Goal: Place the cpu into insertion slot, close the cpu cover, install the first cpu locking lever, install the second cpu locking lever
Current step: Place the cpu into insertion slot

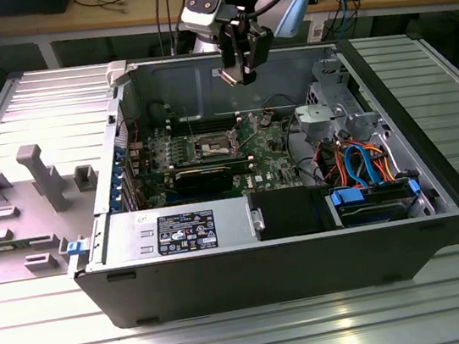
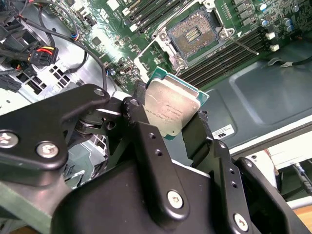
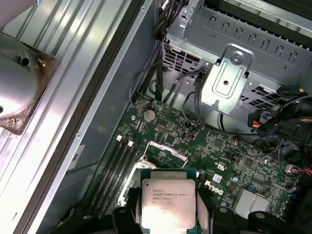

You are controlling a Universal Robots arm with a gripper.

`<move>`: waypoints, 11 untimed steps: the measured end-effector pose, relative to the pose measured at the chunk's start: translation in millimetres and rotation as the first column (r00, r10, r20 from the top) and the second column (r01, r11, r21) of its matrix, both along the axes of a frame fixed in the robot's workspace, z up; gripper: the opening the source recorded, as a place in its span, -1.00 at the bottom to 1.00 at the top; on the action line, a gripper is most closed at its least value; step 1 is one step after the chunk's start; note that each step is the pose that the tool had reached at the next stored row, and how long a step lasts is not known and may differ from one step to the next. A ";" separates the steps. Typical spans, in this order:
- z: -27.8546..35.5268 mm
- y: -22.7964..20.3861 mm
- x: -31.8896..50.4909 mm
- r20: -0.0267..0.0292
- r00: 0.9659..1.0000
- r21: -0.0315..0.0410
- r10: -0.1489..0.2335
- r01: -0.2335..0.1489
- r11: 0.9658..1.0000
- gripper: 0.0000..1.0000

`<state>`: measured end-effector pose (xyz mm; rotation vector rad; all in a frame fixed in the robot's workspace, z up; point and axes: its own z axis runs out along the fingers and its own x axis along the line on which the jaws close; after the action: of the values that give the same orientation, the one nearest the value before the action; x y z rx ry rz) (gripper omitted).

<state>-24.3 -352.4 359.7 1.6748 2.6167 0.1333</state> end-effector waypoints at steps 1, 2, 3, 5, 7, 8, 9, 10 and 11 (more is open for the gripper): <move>-0.1 0.0 0.0 0.000 1.000 0.000 -0.008 0.008 1.000 0.08; -0.1 0.0 0.0 0.000 1.000 0.000 -0.024 0.024 1.000 0.08; -0.2 0.0 0.0 0.000 0.999 0.000 -0.040 0.040 0.999 0.08; -0.2 0.0 0.0 0.000 0.998 0.000 -0.062 0.062 0.998 0.08; -0.2 0.0 0.0 0.000 0.998 0.000 -0.069 0.069 0.998 0.08; -0.2 0.0 0.0 0.000 0.998 0.000 -0.069 0.069 0.998 0.08; -0.2 0.0 0.0 0.000 0.998 0.000 -0.069 0.069 0.998 0.08; -0.2 0.0 0.0 0.000 0.998 0.000 -0.069 0.069 0.998 0.08; -0.2 0.0 0.0 0.000 0.998 0.000 -0.069 0.069 0.998 0.08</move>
<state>-24.3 -352.4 359.5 1.7626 2.5549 0.1313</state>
